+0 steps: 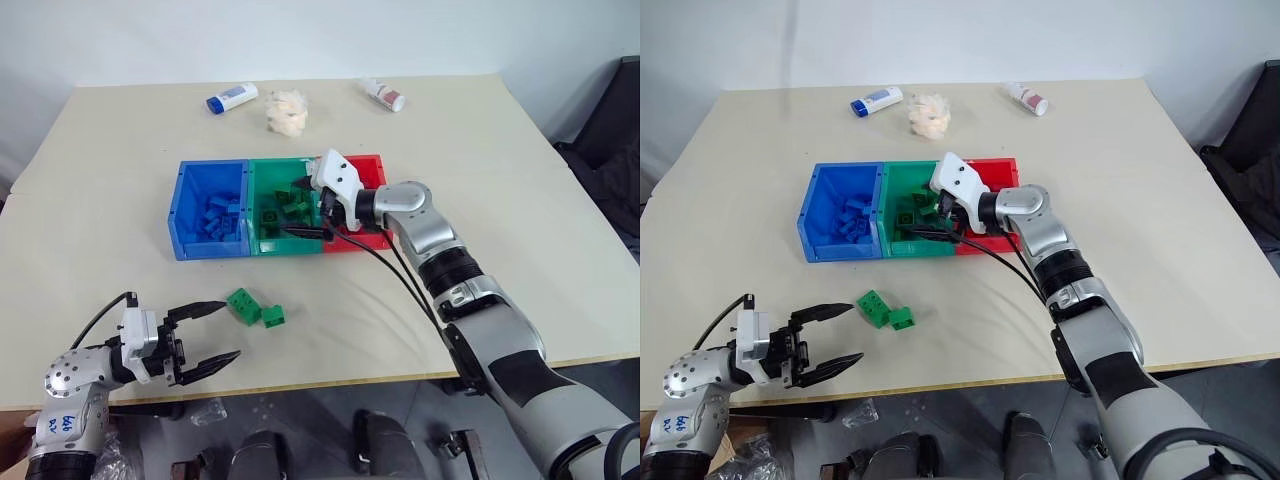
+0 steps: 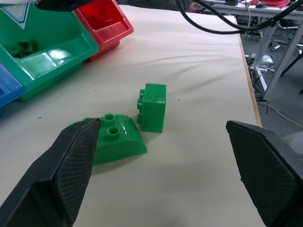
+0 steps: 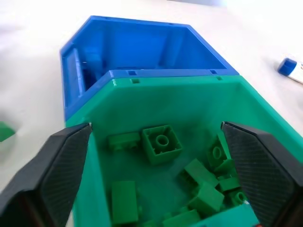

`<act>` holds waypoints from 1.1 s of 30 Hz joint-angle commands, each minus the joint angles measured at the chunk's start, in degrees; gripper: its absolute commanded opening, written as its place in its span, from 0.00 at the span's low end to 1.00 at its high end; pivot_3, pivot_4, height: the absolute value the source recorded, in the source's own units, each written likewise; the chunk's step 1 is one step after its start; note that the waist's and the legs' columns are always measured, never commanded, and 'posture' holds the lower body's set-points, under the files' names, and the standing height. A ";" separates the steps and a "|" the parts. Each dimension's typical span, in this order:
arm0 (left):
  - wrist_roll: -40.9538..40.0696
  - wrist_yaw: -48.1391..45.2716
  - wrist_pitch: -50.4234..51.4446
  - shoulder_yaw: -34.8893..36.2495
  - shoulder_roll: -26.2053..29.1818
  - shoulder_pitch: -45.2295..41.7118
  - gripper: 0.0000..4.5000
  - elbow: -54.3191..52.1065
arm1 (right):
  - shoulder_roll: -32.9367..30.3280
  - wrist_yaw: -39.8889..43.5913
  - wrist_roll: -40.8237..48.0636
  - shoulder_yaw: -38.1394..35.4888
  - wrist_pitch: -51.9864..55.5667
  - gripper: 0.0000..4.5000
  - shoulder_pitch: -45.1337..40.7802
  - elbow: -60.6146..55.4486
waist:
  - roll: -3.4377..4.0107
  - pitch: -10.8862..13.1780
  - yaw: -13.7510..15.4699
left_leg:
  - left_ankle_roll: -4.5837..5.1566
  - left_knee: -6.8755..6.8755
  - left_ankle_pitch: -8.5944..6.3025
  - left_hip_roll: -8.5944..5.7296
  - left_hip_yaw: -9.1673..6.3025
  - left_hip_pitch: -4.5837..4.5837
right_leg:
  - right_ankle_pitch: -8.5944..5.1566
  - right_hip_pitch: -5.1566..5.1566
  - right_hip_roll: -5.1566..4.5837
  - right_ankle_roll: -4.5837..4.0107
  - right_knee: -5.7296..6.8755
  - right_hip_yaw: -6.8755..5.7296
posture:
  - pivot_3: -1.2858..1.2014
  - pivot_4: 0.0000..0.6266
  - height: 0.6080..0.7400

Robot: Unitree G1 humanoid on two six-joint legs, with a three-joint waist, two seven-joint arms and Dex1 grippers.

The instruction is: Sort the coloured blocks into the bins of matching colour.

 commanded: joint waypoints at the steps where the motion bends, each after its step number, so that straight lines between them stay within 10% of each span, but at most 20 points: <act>1: 0.04 0.12 -0.73 1.09 0.57 -0.39 1.00 0.29 | -3.15 4.85 2.43 -1.91 0.43 1.00 2.95 -7.42 | 0.00 0.00 0.17 | 0.00 0.01 0.00 0.00 -0.01 0.01 | 0.00 0.01 0.00 0.00 0.00 0.00 | 0.52 0.24 1.00; 14: 0.39 7.67 -0.55 8.32 0.47 9.25 1.00 -4.63 | -24.01 25.21 14.21 -4.51 9.42 1.00 26.86 -34.49 | -0.01 0.00 0.01 | 0.00 0.01 -0.04 0.13 0.03 0.07 | 0.00 0.02 0.07 0.00 -0.07 0.02 | 0.52 0.24 1.00; 23: -1.22 16.03 1.56 15.84 -3.90 26.18 1.00 -16.95 | -23.66 22.33 14.18 -5.35 9.78 1.00 28.97 -33.57 | -0.02 0.00 0.94 | -0.06 0.02 -0.14 0.23 0.07 0.08 | -0.04 -0.01 0.13 -0.10 -0.10 0.02 | 0.52 0.24 1.00; 33: 3.41 18.20 3.75 7.56 -3.32 17.34 1.00 -16.05 | -20.71 21.15 13.41 -4.89 8.88 1.00 27.98 -32.95 | -0.01 0.00 1.98 | -0.11 0.13 -0.11 0.25 0.04 0.09 | -0.07 0.00 0.17 -0.21 0.01 0.00 | 0.52 0.24 1.00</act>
